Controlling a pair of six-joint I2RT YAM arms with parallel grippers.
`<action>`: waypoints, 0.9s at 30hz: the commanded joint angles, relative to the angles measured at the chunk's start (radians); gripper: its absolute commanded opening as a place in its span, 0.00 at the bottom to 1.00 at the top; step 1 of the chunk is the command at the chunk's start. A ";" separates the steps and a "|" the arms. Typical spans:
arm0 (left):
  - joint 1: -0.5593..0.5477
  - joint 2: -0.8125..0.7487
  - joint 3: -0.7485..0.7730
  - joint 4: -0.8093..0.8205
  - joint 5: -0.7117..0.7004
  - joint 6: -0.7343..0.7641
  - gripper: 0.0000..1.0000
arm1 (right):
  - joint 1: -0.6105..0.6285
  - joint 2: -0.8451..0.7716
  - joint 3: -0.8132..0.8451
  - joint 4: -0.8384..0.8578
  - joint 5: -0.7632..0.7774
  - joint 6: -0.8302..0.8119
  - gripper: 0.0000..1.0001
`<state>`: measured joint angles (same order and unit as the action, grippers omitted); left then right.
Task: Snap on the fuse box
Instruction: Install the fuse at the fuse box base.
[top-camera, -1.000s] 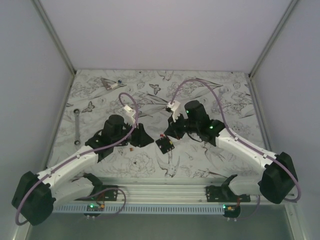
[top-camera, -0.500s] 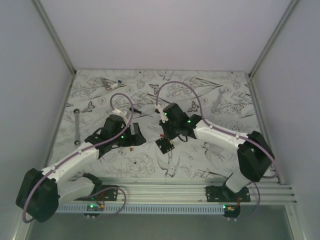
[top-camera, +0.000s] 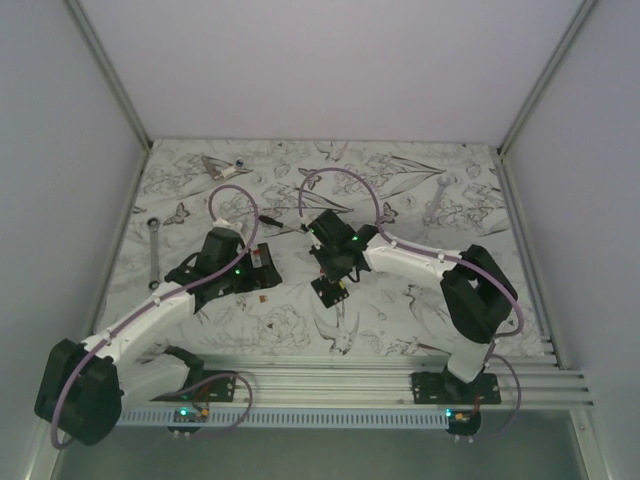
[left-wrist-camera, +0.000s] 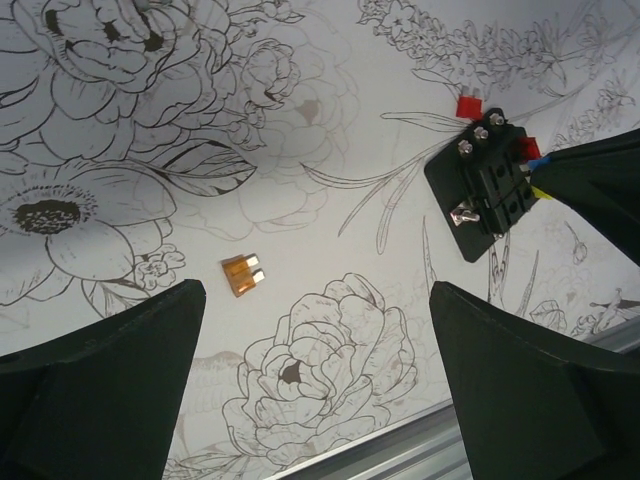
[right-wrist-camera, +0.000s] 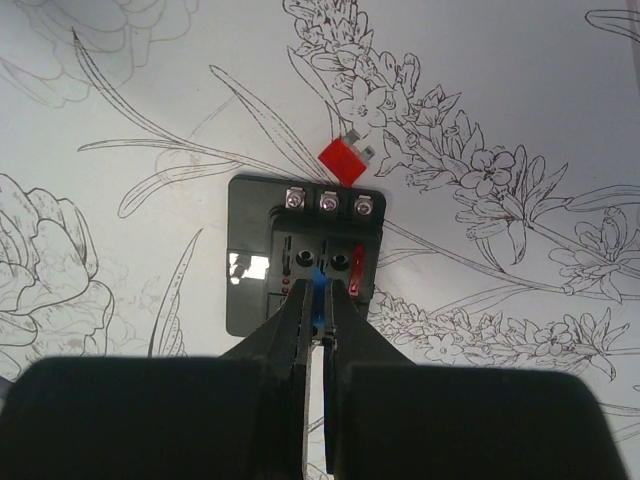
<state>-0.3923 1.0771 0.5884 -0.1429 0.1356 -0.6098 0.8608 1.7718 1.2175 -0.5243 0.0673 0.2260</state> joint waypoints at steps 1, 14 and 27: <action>0.010 -0.013 0.022 -0.053 -0.036 0.003 1.00 | 0.010 0.019 0.043 -0.029 0.037 0.024 0.00; 0.010 -0.003 0.028 -0.054 -0.036 -0.003 1.00 | 0.032 0.039 0.036 0.003 0.098 0.072 0.00; 0.011 -0.003 0.027 -0.055 -0.034 -0.008 1.00 | 0.038 0.055 0.020 0.034 0.130 0.095 0.00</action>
<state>-0.3897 1.0767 0.5922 -0.1623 0.1101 -0.6109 0.8879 1.8042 1.2327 -0.5186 0.1726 0.3004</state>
